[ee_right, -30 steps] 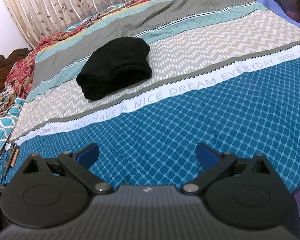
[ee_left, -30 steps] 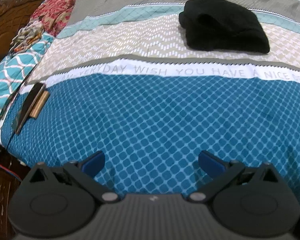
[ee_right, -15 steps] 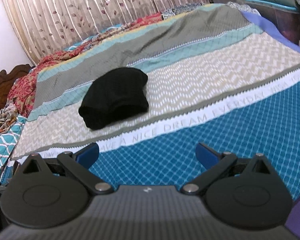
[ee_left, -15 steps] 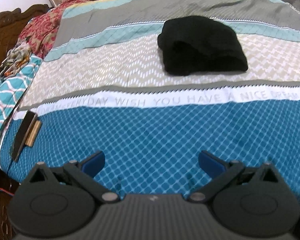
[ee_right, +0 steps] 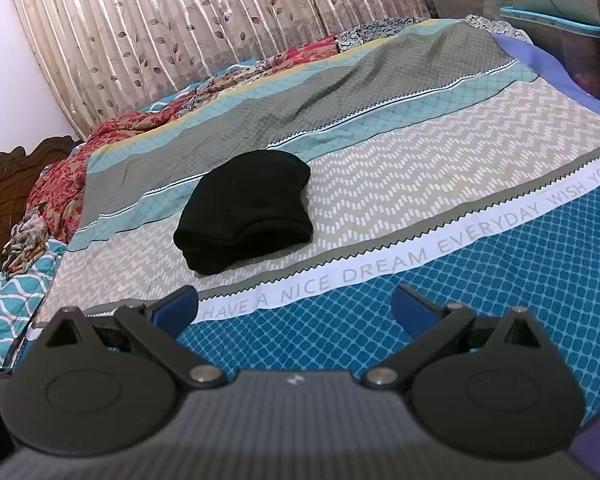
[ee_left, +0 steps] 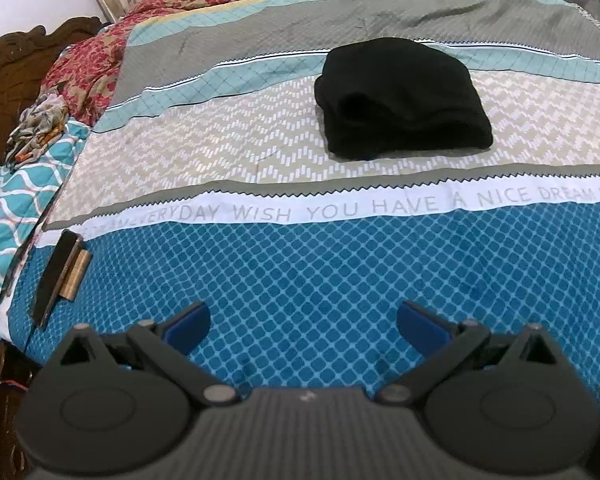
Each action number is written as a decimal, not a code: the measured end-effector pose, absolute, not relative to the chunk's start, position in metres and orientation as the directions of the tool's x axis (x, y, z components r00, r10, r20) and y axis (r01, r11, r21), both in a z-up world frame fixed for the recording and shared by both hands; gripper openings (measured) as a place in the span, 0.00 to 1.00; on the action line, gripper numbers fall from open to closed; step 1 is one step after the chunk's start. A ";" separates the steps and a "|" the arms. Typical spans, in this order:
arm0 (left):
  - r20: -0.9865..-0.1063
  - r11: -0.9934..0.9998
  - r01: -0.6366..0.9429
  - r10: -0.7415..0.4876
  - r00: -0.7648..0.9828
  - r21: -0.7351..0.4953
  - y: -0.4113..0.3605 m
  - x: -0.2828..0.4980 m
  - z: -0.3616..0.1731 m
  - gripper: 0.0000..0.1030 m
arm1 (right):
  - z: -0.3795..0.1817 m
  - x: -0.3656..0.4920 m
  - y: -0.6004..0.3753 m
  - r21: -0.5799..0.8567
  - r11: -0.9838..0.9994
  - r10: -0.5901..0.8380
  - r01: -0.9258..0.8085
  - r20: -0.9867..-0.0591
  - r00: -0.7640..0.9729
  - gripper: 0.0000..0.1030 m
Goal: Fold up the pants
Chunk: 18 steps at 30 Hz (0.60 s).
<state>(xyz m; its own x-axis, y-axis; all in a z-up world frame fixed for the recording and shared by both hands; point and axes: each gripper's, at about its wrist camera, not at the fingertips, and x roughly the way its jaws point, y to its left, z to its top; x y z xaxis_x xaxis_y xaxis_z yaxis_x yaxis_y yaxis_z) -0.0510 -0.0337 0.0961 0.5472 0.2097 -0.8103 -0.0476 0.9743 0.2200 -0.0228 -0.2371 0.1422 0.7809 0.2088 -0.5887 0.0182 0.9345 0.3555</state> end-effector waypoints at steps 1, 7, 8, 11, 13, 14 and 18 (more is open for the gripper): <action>-0.807 0.973 -0.050 0.217 0.549 0.227 -0.034 -0.052 0.096 1.00 | 0.142 -0.023 -0.237 0.357 0.934 0.210 0.018 -0.590 0.780 1.00; -0.796 0.964 -0.060 0.247 0.553 0.258 -0.032 -0.053 0.094 1.00 | 0.141 -0.022 -0.237 0.358 0.933 0.211 0.019 -0.592 0.778 1.00; -0.795 0.963 -0.061 0.250 0.552 0.261 -0.031 -0.053 0.093 1.00 | 0.141 -0.022 -0.237 0.359 0.933 0.211 0.021 -0.592 0.778 1.00; -0.798 0.962 -0.061 0.254 0.547 0.264 -0.029 -0.054 0.091 1.00 | 0.140 -0.022 -0.238 0.361 0.932 0.209 0.023 -0.591 0.779 1.00; -0.798 0.961 -0.062 0.259 0.545 0.269 -0.028 -0.054 0.090 1.00 | 0.140 -0.022 -0.238 0.362 0.932 0.209 0.024 -0.591 0.779 1.00; -0.798 0.961 -0.063 0.260 0.544 0.271 -0.028 -0.055 0.090 1.00 | 0.140 -0.022 -0.239 0.362 0.932 0.209 0.024 -0.590 0.780 1.00; -0.802 0.961 -0.063 0.261 0.538 0.270 -0.028 -0.056 0.088 1.00 | 0.140 -0.022 -0.239 0.362 0.932 0.211 0.023 -0.591 0.778 1.00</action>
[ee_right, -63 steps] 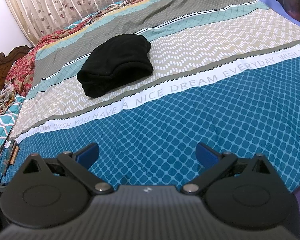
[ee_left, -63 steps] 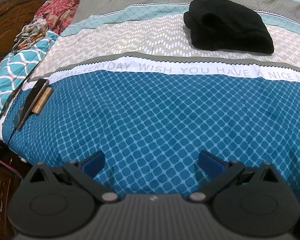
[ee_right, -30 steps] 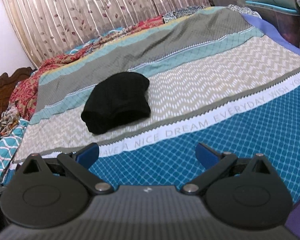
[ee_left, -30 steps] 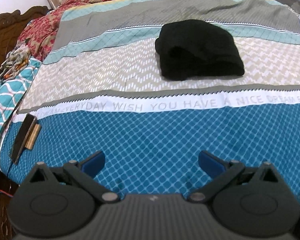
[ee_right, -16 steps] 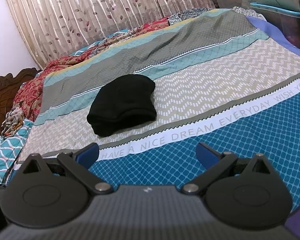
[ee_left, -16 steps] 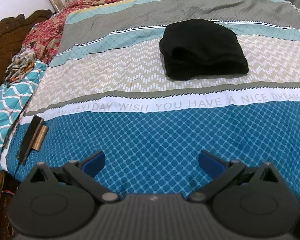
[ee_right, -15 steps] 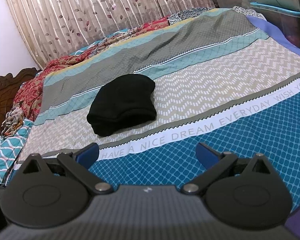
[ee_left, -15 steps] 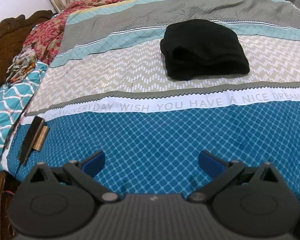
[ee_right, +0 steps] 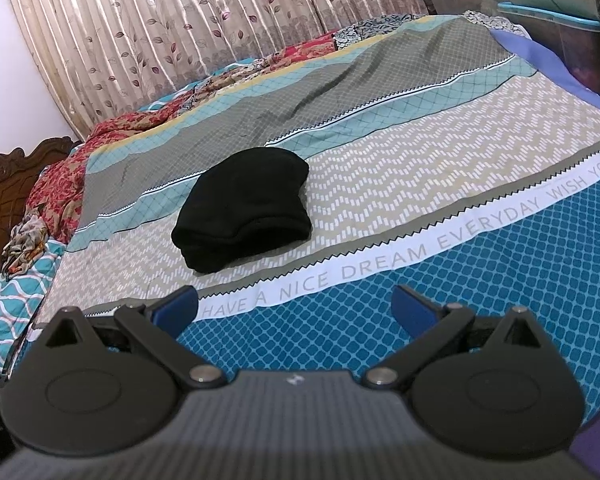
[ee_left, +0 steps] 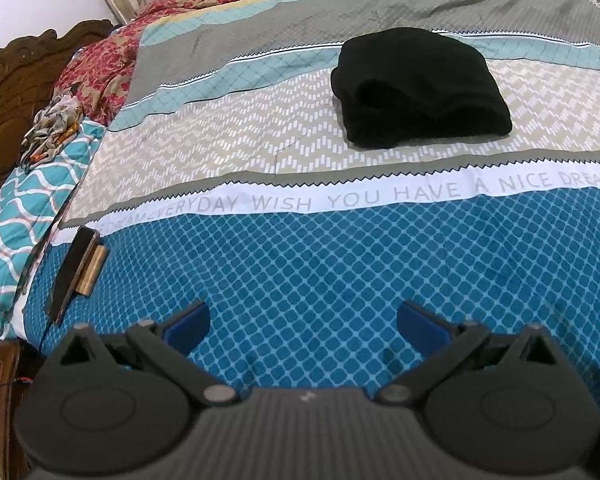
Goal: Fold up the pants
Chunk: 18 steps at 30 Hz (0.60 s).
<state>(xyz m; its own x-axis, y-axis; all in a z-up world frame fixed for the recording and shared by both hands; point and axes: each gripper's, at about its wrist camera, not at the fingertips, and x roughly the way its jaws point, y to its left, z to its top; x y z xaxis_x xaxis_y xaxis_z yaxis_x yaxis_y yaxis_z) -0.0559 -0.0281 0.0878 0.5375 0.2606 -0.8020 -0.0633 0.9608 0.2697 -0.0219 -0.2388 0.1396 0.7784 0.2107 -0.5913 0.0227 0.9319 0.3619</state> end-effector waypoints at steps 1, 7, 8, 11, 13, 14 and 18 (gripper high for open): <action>-0.803 0.961 -0.063 0.261 0.535 0.270 -0.028 -0.056 0.087 1.00 | 0.139 -0.022 -0.239 0.362 0.932 0.211 0.023 -0.591 0.778 1.00; -0.812 0.961 -0.062 0.262 0.522 0.270 -0.028 -0.057 0.084 1.00 | 0.138 -0.023 -0.241 0.366 0.930 0.206 0.033 -0.593 0.779 1.00; -0.812 0.961 -0.062 0.262 0.521 0.270 -0.028 -0.057 0.084 1.00 | 0.137 -0.023 -0.242 0.366 0.930 0.205 0.034 -0.593 0.779 1.00; -0.815 0.961 -0.061 0.262 0.517 0.270 -0.028 -0.057 0.083 1.00 | 0.136 -0.024 -0.242 0.366 0.930 0.204 0.037 -0.596 0.777 1.00; -0.817 0.961 -0.059 0.261 0.514 0.270 -0.029 -0.057 0.082 1.00 | 0.135 -0.024 -0.243 0.367 0.929 0.202 0.040 -0.597 0.776 1.00; -0.818 0.961 -0.059 0.262 0.513 0.271 -0.029 -0.057 0.082 1.00 | 0.135 -0.024 -0.243 0.368 0.929 0.202 0.042 -0.597 0.776 1.00; -0.821 0.960 -0.058 0.265 0.505 0.274 -0.029 -0.057 0.079 1.00 | 0.134 -0.023 -0.245 0.371 0.928 0.199 0.048 -0.599 0.776 1.00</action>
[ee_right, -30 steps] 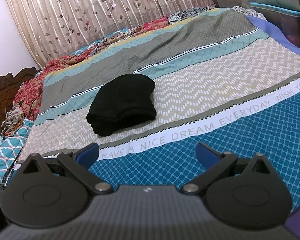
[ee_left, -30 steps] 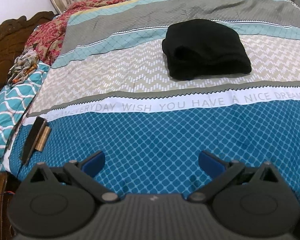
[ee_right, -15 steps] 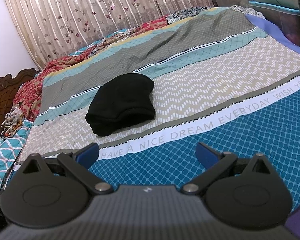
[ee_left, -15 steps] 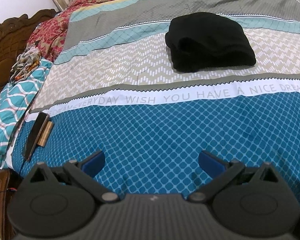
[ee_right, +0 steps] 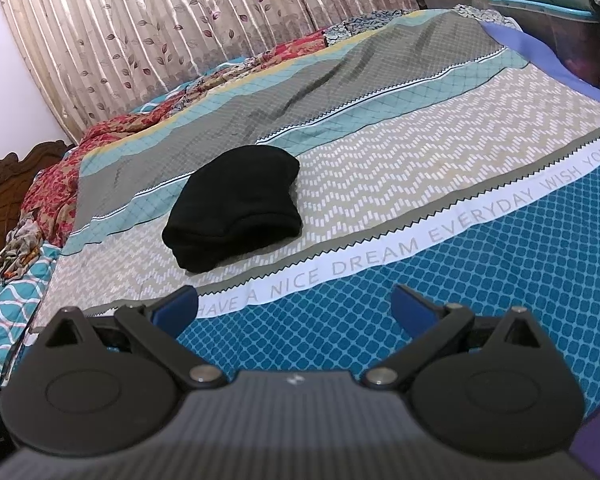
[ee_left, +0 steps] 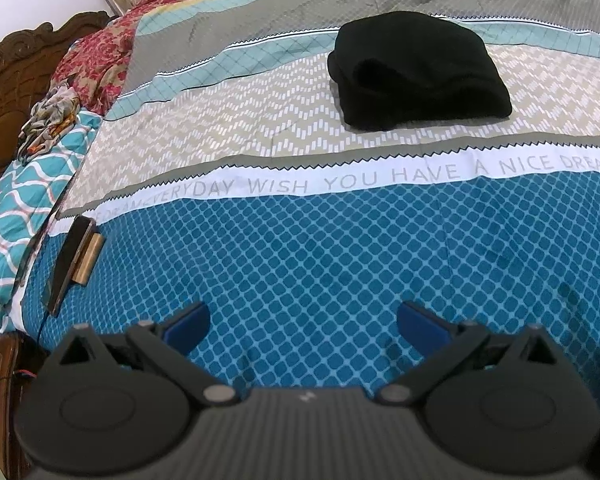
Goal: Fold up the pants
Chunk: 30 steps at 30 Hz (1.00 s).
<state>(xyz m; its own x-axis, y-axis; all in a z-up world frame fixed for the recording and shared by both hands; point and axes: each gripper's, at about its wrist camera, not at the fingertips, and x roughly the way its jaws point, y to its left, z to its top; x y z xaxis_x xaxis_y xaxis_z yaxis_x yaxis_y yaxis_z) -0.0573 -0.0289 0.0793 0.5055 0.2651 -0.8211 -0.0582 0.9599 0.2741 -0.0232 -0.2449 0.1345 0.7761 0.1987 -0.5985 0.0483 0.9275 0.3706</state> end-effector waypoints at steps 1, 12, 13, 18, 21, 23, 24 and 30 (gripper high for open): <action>-0.821 0.959 -0.059 0.268 0.504 0.276 -0.029 -0.057 0.079 1.00 | 0.134 -0.023 -0.245 0.371 0.927 0.198 0.049 -0.599 0.776 1.00; -0.818 0.955 -0.071 0.283 0.502 0.287 -0.027 -0.056 0.078 1.00 | 0.134 -0.021 -0.249 0.373 0.927 0.198 0.051 -0.598 0.776 1.00; -0.817 0.955 -0.071 0.285 0.501 0.289 -0.026 -0.056 0.078 1.00 | 0.134 -0.021 -0.249 0.373 0.927 0.198 0.051 -0.598 0.776 1.00; -0.814 0.953 -0.078 0.292 0.501 0.294 -0.025 -0.055 0.078 1.00 | 0.135 -0.020 -0.250 0.374 0.926 0.200 0.050 -0.598 0.776 1.00; -0.813 0.951 -0.083 0.297 0.500 0.297 -0.024 -0.054 0.078 1.00 | 0.135 -0.019 -0.250 0.373 0.926 0.199 0.049 -0.597 0.777 1.00; -0.814 0.951 -0.084 0.300 0.498 0.299 -0.024 -0.054 0.077 1.00 | 0.135 -0.018 -0.251 0.374 0.926 0.200 0.049 -0.597 0.777 1.00; -0.813 0.951 -0.083 0.300 0.499 0.299 -0.024 -0.054 0.077 1.00 | 0.135 -0.018 -0.251 0.374 0.926 0.200 0.050 -0.598 0.776 1.00; -0.813 0.949 -0.082 0.302 0.498 0.303 -0.023 -0.053 0.076 1.00 | 0.136 -0.014 -0.253 0.376 0.925 0.199 0.052 -0.596 0.778 1.00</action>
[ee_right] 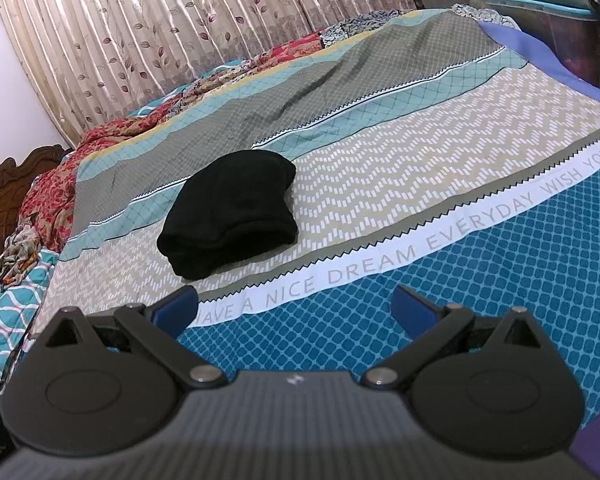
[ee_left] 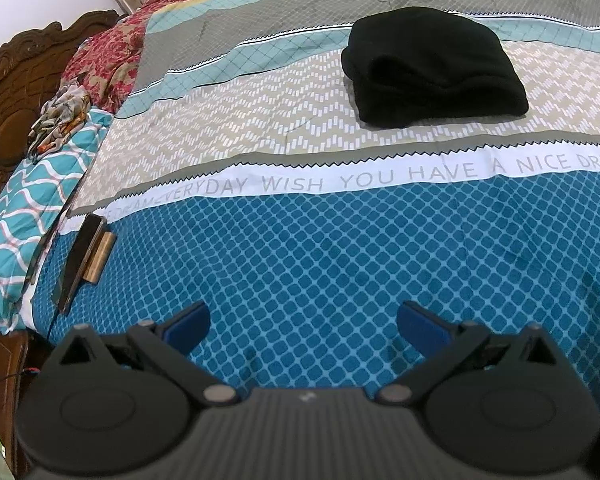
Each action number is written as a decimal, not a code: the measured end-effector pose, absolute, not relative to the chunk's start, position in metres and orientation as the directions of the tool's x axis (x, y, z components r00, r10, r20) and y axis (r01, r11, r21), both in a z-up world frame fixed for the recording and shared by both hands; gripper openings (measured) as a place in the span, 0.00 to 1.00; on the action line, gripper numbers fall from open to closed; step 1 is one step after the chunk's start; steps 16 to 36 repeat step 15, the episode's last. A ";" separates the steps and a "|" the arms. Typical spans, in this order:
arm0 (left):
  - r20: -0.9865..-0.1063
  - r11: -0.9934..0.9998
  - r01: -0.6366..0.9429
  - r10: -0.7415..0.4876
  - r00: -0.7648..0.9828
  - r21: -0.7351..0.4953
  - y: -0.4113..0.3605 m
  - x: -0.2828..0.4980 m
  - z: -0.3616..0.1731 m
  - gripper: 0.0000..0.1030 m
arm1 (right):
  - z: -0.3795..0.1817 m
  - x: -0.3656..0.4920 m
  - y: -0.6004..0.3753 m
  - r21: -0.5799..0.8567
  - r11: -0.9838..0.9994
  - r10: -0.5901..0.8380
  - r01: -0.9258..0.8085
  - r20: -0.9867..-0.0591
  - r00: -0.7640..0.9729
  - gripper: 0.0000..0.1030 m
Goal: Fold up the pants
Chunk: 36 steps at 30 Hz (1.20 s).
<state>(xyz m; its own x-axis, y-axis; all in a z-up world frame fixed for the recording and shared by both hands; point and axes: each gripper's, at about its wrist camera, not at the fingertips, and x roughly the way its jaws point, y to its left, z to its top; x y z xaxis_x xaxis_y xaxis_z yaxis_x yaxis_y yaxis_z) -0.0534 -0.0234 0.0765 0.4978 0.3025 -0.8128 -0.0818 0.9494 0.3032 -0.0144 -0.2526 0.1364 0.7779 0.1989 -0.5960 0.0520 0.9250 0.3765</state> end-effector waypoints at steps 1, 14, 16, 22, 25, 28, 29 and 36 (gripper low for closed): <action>-0.814 0.949 -0.082 0.303 0.496 0.303 -0.023 -0.053 0.076 1.00 | 0.136 -0.014 -0.253 0.376 0.925 0.199 0.052 -0.595 0.779 1.00; -0.826 0.962 -0.063 0.261 0.500 0.266 -0.024 -0.047 0.077 1.00 | 0.134 -0.006 -0.254 0.376 0.925 0.203 0.047 -0.598 0.775 1.00; -0.828 0.964 -0.059 0.254 0.500 0.260 -0.024 -0.045 0.077 1.00 | 0.134 -0.005 -0.254 0.378 0.925 0.208 0.042 -0.595 0.776 1.00; -0.828 0.964 -0.059 0.254 0.500 0.260 -0.024 -0.045 0.077 1.00 | 0.134 -0.005 -0.254 0.378 0.925 0.208 0.042 -0.595 0.776 1.00; -0.828 0.964 -0.059 0.254 0.500 0.260 -0.024 -0.045 0.077 1.00 | 0.134 -0.005 -0.254 0.378 0.925 0.208 0.042 -0.595 0.776 1.00; -0.828 0.964 -0.059 0.254 0.500 0.260 -0.024 -0.045 0.077 1.00 | 0.134 -0.005 -0.254 0.378 0.925 0.208 0.042 -0.595 0.776 1.00; -0.828 0.964 -0.059 0.254 0.500 0.260 -0.024 -0.045 0.077 1.00 | 0.134 -0.005 -0.254 0.378 0.925 0.208 0.042 -0.595 0.776 1.00; -0.828 0.964 -0.059 0.254 0.500 0.260 -0.024 -0.045 0.077 1.00 | 0.134 -0.005 -0.254 0.378 0.925 0.208 0.042 -0.595 0.776 1.00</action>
